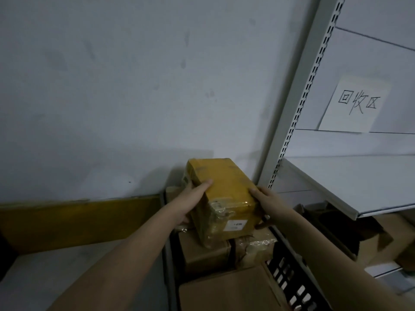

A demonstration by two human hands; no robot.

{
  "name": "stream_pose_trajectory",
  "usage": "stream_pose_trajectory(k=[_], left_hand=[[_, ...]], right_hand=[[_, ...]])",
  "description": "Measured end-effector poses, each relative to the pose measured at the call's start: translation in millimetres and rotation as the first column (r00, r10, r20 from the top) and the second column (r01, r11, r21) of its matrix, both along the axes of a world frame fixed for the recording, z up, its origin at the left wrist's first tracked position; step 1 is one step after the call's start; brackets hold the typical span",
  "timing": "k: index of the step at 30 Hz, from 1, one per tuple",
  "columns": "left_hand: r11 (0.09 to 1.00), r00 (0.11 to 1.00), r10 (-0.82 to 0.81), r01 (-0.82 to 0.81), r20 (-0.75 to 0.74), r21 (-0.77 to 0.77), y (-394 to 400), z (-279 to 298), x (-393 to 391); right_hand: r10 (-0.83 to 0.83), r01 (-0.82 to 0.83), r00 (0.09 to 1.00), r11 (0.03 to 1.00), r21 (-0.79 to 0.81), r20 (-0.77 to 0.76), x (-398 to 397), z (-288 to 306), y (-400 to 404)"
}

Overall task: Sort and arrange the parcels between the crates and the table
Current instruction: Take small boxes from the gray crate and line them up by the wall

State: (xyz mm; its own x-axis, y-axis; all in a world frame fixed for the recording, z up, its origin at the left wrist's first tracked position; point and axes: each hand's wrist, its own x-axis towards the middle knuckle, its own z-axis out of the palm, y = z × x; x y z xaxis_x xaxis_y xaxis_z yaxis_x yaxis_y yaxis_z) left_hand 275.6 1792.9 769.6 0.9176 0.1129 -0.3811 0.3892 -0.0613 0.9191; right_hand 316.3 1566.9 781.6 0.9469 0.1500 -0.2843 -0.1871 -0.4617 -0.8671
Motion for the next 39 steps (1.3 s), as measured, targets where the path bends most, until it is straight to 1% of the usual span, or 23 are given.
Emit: stream_pose_trajectory(k=[2,4,6,8,11,13,16,18,20,22,24,25,26,28,30,32,36,39], left_hand=[[0.995,1.0,0.029,-0.028,0.005,-0.1,-3,-2,2],[0.979,0.998,0.04,-0.03,0.05,-0.201,-3,3,5],[0.969,0.992,0.057,-0.027,0.116,-0.245,0,9,7],[0.955,0.968,0.143,-0.081,0.204,-0.286,5,17,8],[0.904,0.898,0.324,-0.202,0.297,-0.377,19,26,2],[0.893,0.855,0.384,-0.249,0.348,-0.374,29,33,-9],[0.897,0.789,0.439,-0.353,0.431,-0.266,45,42,-30],[0.878,0.739,0.478,-0.426,0.476,-0.22,59,44,-44],[0.842,0.709,0.538,-0.476,0.455,-0.254,78,43,-58],[0.81,0.688,0.585,-0.52,0.429,-0.27,100,38,-72],[0.789,0.666,0.61,-0.564,0.43,-0.245,121,29,-86],[0.777,0.655,0.623,-0.583,0.428,-0.238,131,23,-94],[0.763,0.643,0.639,-0.601,0.423,-0.239,141,16,-102],[0.741,0.63,0.664,-0.628,0.403,-0.239,159,2,-117],[0.728,0.628,0.676,-0.649,0.386,-0.221,172,-14,-130],[0.72,0.628,0.681,-0.668,0.377,-0.188,181,-31,-139],[0.731,0.658,0.674,-0.661,0.337,-0.171,189,-62,-150],[0.754,0.696,0.652,-0.634,0.3,-0.17,196,-77,-156]], right_hand=[[0.011,-0.012,0.996,1.0,0.017,0.085,-1,1,2],[0.007,-0.019,0.985,0.997,0.072,0.172,-3,8,7],[-0.014,-0.016,0.97,0.993,0.121,0.242,-3,18,13],[-0.012,-0.04,0.952,0.986,0.164,0.305,-3,28,23],[0.022,-0.1,0.917,0.979,0.176,0.399,-7,32,45],[0.044,-0.145,0.901,0.968,0.203,0.432,-12,29,64],[0.086,-0.22,0.886,0.943,0.25,0.456,-22,22,92],[0.153,-0.296,0.875,0.92,0.256,0.46,-28,21,107],[0.267,-0.403,0.857,0.88,0.251,0.44,-32,21,120],[0.346,-0.448,0.83,0.88,0.155,0.437,-33,17,130],[0.334,-0.383,0.832,0.923,0.024,0.443,-28,6,138],[0.333,-0.336,0.839,0.939,-0.072,0.431,-23,-3,141],[0.351,-0.3,0.847,0.935,-0.187,0.399,-19,-14,143],[0.391,-0.265,0.875,0.88,-0.393,0.286,-13,-40,146],[0.394,-0.248,0.898,0.822,-0.513,0.197,-12,-62,151],[0.415,-0.254,0.896,0.773,-0.581,0.16,-13,-76,160],[0.421,-0.28,0.904,0.717,-0.638,0.076,-3,-90,176],[0.39,-0.204,0.909,0.724,-0.66,0.147,-3,-103,175]])
